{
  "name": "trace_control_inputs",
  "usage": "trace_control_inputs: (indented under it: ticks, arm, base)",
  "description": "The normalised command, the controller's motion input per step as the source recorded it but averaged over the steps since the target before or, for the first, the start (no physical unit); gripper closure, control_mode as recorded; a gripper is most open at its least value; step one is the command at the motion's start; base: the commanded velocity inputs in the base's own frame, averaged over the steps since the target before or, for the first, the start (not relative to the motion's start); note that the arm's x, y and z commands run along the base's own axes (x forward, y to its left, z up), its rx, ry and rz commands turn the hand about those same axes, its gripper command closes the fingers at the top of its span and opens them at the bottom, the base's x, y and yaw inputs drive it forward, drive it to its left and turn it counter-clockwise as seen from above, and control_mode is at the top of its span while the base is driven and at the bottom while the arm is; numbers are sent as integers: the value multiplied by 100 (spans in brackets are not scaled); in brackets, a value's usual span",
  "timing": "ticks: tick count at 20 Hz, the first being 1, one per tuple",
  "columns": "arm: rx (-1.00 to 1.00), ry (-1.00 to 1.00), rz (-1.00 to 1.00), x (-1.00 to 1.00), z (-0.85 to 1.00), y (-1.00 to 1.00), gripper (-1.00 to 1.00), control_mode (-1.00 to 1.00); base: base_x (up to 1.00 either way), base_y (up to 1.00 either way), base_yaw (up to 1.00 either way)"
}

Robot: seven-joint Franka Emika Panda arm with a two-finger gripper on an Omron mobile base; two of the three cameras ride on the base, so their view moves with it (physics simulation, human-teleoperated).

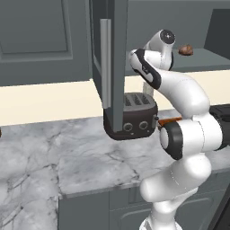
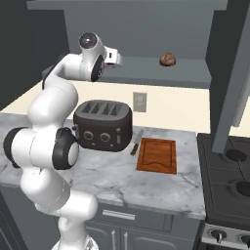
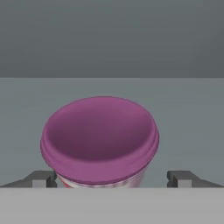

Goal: Pick the bread, place it on the cutting board, pick the jam, place it on the counter, and close the cabinet.

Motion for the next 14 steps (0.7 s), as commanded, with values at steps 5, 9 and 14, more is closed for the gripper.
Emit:
trace_control_inputs:
  ticks: [5,9,14]
  arm:
    - [0,0,0,28,0,0,-100,-100]
    - [0,-4,0,22,0,0,-100,-100]
    - [0,-10,0,15,1,0,-100,-100]
  base:
    - [0,0,0]
    - [0,0,0]
    - [0,0,0]
